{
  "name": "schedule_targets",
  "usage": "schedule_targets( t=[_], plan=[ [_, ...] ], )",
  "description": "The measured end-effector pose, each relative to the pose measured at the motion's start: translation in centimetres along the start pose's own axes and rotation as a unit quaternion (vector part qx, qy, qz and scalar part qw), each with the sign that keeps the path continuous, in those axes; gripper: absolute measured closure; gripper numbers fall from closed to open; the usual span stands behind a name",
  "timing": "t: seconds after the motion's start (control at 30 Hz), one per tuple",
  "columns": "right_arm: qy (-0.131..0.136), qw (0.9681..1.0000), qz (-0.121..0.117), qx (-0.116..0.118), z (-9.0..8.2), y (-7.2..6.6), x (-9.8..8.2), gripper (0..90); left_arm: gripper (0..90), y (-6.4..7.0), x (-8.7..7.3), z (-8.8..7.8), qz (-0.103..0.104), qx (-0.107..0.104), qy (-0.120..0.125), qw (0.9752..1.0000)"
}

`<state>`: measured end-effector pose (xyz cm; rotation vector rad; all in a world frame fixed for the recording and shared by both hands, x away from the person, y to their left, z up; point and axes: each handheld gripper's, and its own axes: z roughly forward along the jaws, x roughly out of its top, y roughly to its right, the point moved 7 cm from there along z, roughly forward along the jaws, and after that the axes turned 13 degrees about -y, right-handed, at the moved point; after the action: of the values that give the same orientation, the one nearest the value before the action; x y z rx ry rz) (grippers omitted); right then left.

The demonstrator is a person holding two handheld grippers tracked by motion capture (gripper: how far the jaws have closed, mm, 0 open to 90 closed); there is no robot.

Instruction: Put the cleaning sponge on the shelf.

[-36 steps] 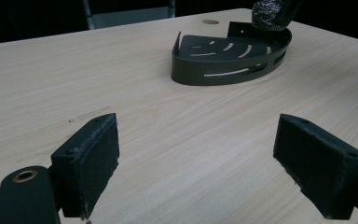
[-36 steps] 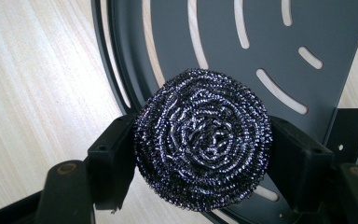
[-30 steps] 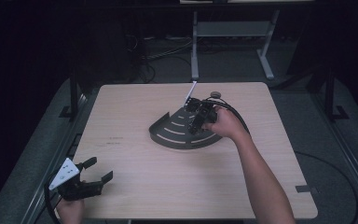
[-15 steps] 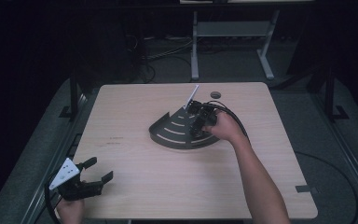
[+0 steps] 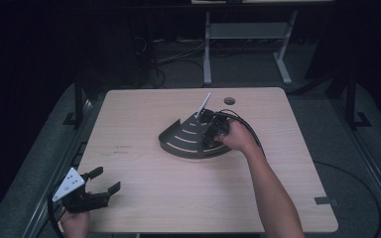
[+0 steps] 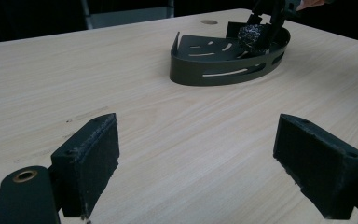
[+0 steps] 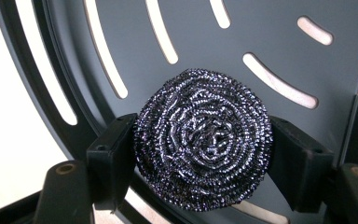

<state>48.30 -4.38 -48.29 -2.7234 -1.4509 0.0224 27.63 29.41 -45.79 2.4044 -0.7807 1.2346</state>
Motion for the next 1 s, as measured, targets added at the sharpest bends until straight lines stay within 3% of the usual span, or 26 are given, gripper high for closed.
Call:
schedule_targets(
  t=[0.63, 1.0],
  plan=[
    [-0.001, 1.0000, -0.003, 0.004, 1.2, 0.1, 0.7, 28.9, 13.7, -0.1, 0.1, 0.4, -0.004, -0.001, -0.003, 1.0000],
    [0.012, 0.9999, 0.000, 0.002, 1.3, 0.2, 1.1, 28.9, 13.7, 0.1, 0.3, 0.7, 0.001, -0.006, -0.004, 1.0000]
  ],
)
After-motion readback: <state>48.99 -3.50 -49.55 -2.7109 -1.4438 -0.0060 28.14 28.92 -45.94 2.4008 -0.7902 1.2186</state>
